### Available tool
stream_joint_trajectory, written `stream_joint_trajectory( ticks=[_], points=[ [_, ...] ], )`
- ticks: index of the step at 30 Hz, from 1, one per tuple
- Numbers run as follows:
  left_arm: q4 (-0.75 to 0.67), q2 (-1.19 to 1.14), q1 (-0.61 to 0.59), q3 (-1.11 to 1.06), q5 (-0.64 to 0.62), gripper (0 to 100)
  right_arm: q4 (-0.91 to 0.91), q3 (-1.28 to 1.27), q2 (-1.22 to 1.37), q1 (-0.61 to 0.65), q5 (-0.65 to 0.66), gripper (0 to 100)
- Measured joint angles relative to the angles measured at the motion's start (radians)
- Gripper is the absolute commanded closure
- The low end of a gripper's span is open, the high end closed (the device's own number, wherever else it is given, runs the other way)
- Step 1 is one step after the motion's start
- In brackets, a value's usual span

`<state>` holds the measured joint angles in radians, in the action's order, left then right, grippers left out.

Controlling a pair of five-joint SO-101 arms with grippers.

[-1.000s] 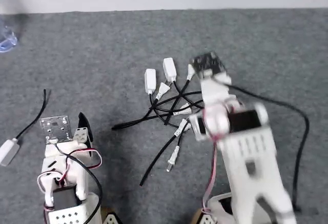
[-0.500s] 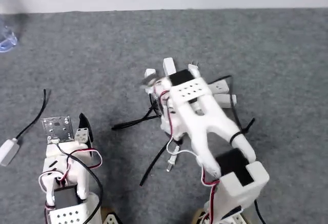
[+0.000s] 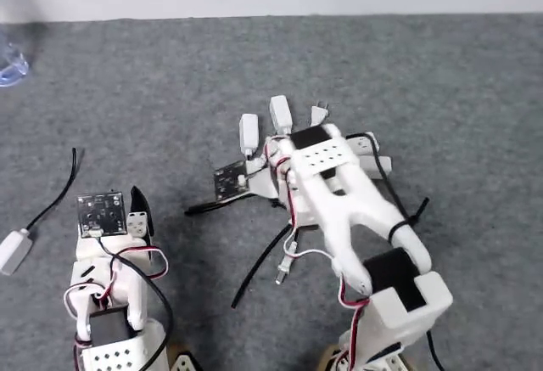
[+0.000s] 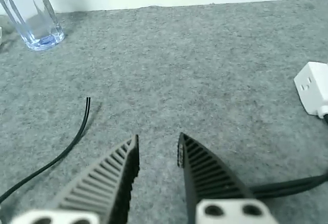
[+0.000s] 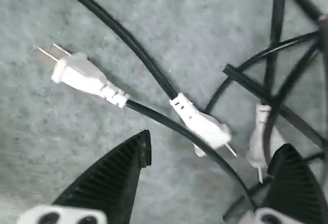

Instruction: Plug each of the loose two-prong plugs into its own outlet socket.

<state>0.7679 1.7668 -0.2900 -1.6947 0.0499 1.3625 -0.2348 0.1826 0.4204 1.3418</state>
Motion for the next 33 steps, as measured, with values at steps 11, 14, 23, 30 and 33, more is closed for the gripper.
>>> stream_joint_trajectory(
  ticks=[11, 14, 23, 30, 33],
  points=[
    [0.0, 0.0, 0.002, 0.0, 0.008, 88, -0.038, 0.072, 0.163, -0.032, 0.057, 84.5],
    [0.0, 0.0, 0.002, 0.0, 0.008, 88, -0.04, 0.114, 0.193, -0.034, 0.057, 97.7],
    [0.0, 0.0, 0.002, 0.0, 0.008, 88, 0.011, 0.123, 0.242, -0.074, 0.055, 98.9],
    [0.0, 0.0, 0.002, 0.0, 0.008, 88, 0.075, 0.109, 0.253, -0.163, 0.057, 99.1],
    [0.0, 0.0, 0.002, 0.0, 0.008, 88, 0.104, 0.094, 0.253, -0.189, 0.023, 99.1]
  ],
)
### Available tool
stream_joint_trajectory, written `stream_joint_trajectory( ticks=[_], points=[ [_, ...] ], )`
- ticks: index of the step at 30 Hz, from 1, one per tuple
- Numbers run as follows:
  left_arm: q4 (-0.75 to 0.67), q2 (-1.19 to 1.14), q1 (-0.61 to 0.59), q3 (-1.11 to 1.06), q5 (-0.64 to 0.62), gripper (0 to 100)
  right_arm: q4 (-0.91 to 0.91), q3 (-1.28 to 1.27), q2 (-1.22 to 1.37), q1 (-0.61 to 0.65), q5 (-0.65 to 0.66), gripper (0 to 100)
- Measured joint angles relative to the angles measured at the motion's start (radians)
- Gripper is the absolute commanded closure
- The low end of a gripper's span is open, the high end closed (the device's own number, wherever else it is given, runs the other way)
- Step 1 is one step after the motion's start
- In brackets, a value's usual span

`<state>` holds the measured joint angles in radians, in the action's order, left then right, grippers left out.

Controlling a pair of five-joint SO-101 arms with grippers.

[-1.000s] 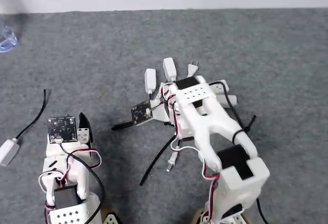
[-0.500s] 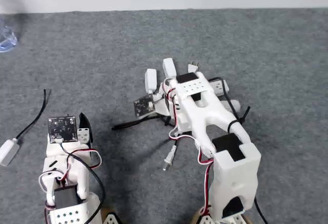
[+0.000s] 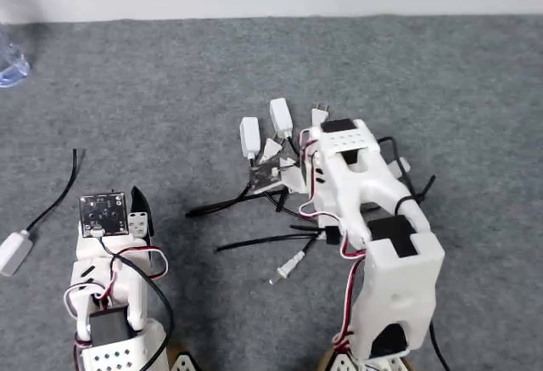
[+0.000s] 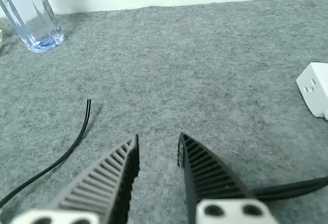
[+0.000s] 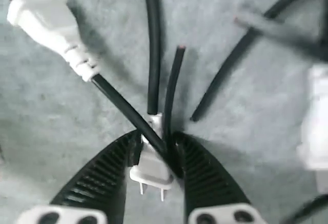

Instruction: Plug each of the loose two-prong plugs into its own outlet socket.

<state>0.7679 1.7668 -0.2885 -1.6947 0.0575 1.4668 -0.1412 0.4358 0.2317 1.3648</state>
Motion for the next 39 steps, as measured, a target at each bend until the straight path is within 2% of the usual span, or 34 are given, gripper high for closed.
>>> stream_joint_trajectory(
  ticks=[6, 10, 14, 25, 29, 33, 39],
  points=[
    [0.0, 0.0, 0.0, 0.0, 0.0, 88, 0.153, 0.175, -0.095, -0.037, -0.206, 99.1],
    [0.0, 0.0, 0.0, 0.0, 0.0, 88, 0.279, 0.304, -0.206, -0.075, -0.232, 99.1],
    [0.0, 0.0, 0.0, 0.0, 0.0, 88, 0.284, 0.364, -0.301, -0.15, -0.276, 99.1],
    [0.0, 0.0, 0.029, 0.0, 0.0, 88, 0.285, 0.594, -0.503, -0.473, -0.282, 99.1],
    [0.0, 0.0, 0.035, 0.0, 0.0, 88, 0.287, 0.634, -0.519, -0.62, -0.233, 99.1],
    [0.0, 0.0, 0.035, 0.0, 0.0, 88, 0.287, 0.635, -0.499, -0.779, -0.18, 99.1],
    [0.0, 0.0, 0.035, 0.0, 0.0, 88, 0.212, 0.557, -0.338, -1.0, -0.104, 99.1]
  ],
)
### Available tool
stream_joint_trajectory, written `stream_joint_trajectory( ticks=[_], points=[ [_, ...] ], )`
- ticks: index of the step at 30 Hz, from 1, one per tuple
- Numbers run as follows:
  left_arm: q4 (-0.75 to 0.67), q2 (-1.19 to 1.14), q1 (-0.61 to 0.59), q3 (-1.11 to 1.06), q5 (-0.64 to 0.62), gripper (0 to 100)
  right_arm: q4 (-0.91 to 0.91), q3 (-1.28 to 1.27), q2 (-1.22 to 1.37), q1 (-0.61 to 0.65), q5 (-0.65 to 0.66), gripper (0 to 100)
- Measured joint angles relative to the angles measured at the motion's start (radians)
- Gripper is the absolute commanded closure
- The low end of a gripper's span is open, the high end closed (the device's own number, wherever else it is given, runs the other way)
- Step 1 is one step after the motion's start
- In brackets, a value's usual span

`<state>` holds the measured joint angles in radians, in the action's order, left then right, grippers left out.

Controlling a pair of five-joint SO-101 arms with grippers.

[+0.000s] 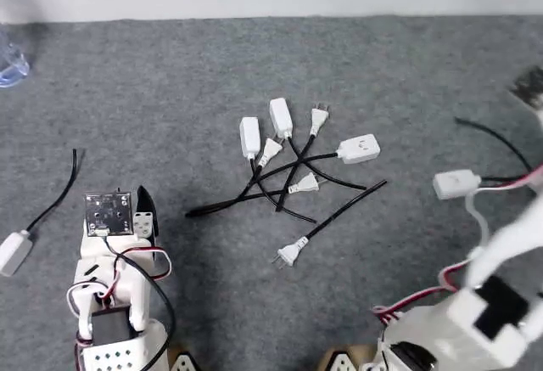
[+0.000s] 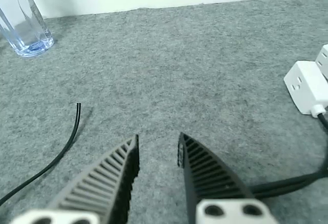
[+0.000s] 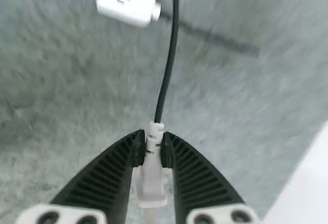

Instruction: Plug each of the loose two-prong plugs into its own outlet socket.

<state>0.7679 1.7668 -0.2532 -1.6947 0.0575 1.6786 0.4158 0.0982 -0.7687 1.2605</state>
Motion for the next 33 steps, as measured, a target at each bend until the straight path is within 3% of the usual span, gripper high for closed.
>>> stream_joint_trajectory(
  ticks=[8, 16, 24, 33],
  points=[
    [0.0, 0.0, 0.0, 0.0, 0.0, 88, -0.08, -0.101, 0.193, -0.133, 0.087, 99.1],
    [0.0, 0.0, 0.0, 0.0, 0.0, 88, -0.121, -0.153, 0.33, -0.041, 0.057, 97.6],
    [0.0, 0.0, 0.0, 0.0, 0.0, 88, -0.178, -0.16, 0.379, -0.009, 0.034, 65.4],
    [0.0, 0.0, 0.0, 0.0, 0.0, 88, -0.049, -0.16, 0.319, 0.04, 0.18, 77.1]
  ],
)
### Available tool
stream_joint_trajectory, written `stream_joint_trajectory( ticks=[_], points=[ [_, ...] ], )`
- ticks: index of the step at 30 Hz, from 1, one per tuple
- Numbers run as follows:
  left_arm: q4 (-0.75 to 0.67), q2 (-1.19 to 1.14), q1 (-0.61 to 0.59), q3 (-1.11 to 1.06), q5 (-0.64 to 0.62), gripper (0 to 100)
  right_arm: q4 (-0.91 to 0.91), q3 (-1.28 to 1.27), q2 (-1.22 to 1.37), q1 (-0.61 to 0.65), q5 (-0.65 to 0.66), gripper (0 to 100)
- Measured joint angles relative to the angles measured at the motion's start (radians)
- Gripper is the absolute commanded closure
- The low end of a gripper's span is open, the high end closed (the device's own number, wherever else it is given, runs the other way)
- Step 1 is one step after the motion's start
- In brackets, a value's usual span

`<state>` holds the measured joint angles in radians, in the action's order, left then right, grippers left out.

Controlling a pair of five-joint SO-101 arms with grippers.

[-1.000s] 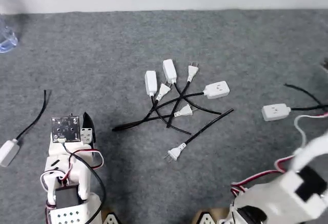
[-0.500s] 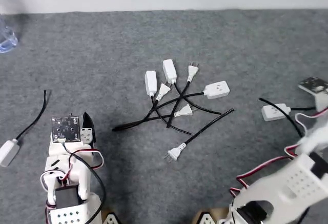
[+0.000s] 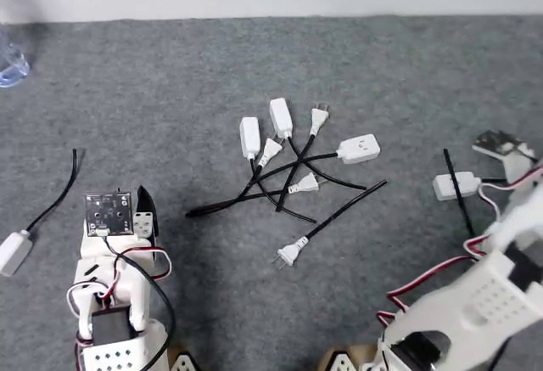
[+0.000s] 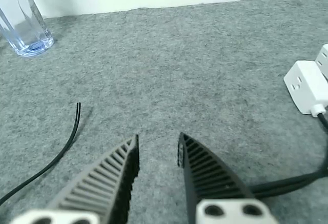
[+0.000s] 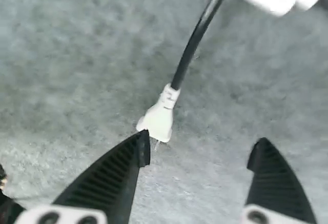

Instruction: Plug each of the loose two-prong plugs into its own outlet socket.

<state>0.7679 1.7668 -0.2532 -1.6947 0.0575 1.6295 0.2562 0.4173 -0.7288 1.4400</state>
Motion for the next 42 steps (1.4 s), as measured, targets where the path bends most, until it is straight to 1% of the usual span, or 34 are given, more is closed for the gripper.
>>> stream_joint_trajectory(
  ticks=[2, 7, 11, 14, 17, 20, 24, 27, 34, 39, 42],
  points=[
    [0.0, 0.0, 0.0, 0.0, 0.0, 88, -0.035, 0.0, -0.017, 0.038, -0.017, 77.2],
    [0.0, 0.0, 0.0, 0.0, 0.0, 88, -0.207, 0.0, -0.018, 0.158, -0.178, 76.9],
    [0.0, 0.0, 0.0, 0.0, 0.0, 88, -0.318, 0.0, 0.028, 0.215, -0.196, 71.8],
    [0.0, 0.0, 0.0, 0.0, 0.0, 88, -0.385, 0.0, 0.069, 0.218, -0.161, 71.0],
    [0.0, 0.0, 0.0, 0.0, 0.0, 88, -0.427, 0.002, 0.117, 0.218, -0.089, 71.0],
    [0.0, 0.0, 0.0, 0.0, 0.0, 88, -0.431, 0.028, 0.157, 0.216, -0.014, 71.0],
    [0.0, 0.0, 0.0, 0.0, 0.0, 88, -0.431, 0.092, 0.21, 0.216, 0.037, 71.0],
    [0.0, 0.0, 0.0, 0.0, 0.0, 88, -0.391, 0.137, 0.249, 0.216, 0.084, 71.0],
    [0.0, 0.0, 0.006, 0.0, 0.0, 88, -0.15, 0.258, 0.275, 0.201, 0.155, 71.0],
    [0.0, 0.0, 0.006, 0.0, 0.0, 88, 0.037, 0.315, 0.276, 0.173, 0.276, 71.0],
    [0.0, 0.0, 0.006, 0.0, 0.0, 88, 0.061, 0.319, 0.284, 0.166, 0.321, 71.0]
  ],
)
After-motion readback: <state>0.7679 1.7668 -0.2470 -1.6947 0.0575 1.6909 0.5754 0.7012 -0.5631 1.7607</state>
